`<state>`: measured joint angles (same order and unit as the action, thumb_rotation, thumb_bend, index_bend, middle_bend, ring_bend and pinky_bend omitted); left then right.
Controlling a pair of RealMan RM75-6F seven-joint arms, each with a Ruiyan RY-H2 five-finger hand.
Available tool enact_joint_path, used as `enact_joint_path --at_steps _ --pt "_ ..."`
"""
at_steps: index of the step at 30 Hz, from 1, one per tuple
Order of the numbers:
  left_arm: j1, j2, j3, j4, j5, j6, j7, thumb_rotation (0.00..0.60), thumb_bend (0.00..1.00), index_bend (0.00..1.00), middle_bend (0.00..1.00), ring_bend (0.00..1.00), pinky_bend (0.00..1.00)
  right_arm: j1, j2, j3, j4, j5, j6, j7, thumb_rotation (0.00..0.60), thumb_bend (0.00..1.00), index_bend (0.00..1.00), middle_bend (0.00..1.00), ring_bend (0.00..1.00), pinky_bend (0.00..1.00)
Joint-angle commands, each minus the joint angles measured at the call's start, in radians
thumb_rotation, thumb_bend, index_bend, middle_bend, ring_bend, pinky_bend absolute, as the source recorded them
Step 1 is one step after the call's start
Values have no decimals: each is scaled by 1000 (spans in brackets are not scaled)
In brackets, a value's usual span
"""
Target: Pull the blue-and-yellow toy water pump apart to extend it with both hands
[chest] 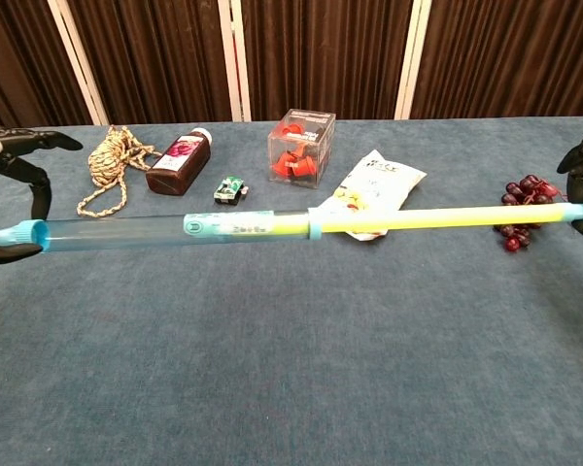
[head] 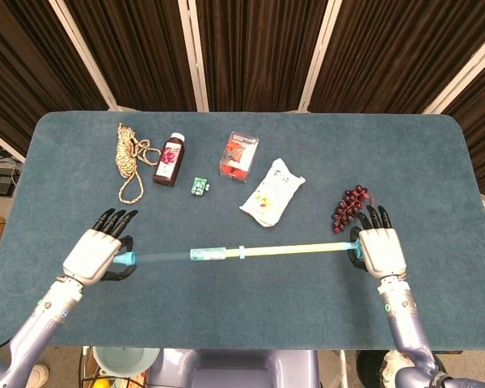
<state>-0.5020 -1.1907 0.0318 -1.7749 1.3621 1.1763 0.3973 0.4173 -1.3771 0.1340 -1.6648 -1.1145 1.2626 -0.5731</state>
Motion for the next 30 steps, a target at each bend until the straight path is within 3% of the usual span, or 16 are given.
enact_joint_path --at_steps 1,25,28,30 --pt "8 5 4 13 7 -1 -13 600 366 519 4 0 20 -2 3 1 5 3 -1 5 600 514 844 222 80 8" --pt "29 -1 -9 44 31 -26 -37 600 357 474 0 0 20 -5 16 9 37 19 -5 19 600 499 836 218 79 8" --pt "29 -1 -9 43 33 -33 -39 600 301 371 0 0 19 -7 18 7 35 26 -6 15 600 455 726 185 64 6" --pt "29 0 -7 42 33 -40 -41 600 235 248 0 0 19 -8 22 0 34 33 -12 2 600 403 563 136 35 2"
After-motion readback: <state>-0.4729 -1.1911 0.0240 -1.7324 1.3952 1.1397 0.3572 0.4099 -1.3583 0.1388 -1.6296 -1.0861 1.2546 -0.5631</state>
